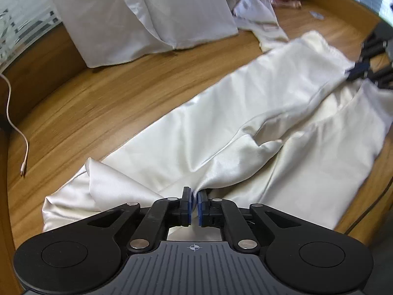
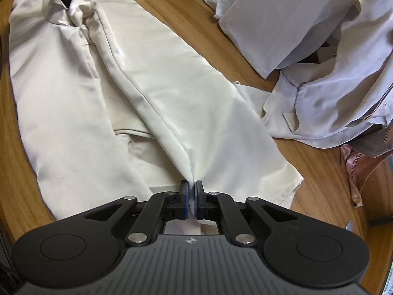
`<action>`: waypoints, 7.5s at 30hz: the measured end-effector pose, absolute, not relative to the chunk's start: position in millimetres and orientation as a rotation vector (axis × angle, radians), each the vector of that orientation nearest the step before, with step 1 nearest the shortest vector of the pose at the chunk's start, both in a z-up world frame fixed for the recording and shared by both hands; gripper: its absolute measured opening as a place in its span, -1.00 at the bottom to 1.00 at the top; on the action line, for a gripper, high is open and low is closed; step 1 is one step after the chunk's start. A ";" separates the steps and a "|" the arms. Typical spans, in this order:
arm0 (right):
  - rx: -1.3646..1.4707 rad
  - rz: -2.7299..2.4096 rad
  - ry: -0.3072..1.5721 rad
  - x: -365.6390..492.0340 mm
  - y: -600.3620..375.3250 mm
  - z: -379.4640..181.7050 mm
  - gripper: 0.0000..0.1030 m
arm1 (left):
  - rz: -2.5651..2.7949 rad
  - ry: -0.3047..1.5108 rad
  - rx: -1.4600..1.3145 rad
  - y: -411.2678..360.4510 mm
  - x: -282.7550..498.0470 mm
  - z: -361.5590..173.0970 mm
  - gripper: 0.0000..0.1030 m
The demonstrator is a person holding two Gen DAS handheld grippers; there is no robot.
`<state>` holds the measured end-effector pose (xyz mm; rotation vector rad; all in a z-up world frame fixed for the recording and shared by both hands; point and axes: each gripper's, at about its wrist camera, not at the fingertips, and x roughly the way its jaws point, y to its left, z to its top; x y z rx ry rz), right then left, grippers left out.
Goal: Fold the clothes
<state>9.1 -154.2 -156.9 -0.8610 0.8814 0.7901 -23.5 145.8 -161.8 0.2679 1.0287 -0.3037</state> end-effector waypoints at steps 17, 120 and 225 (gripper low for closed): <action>-0.581 0.689 0.980 22.8 -156.0 -130.4 -0.48 | 0.157 0.977 -0.274 241.2 5.5 -142.6 -0.17; -0.514 0.684 1.016 43.2 -120.9 -152.7 -0.36 | 0.691 1.002 -0.584 311.9 51.4 -143.5 -0.33; -1.187 1.569 0.850 19.9 375.2 -140.7 -0.97 | 0.369 0.814 -0.689 337.0 -41.8 -154.5 -0.94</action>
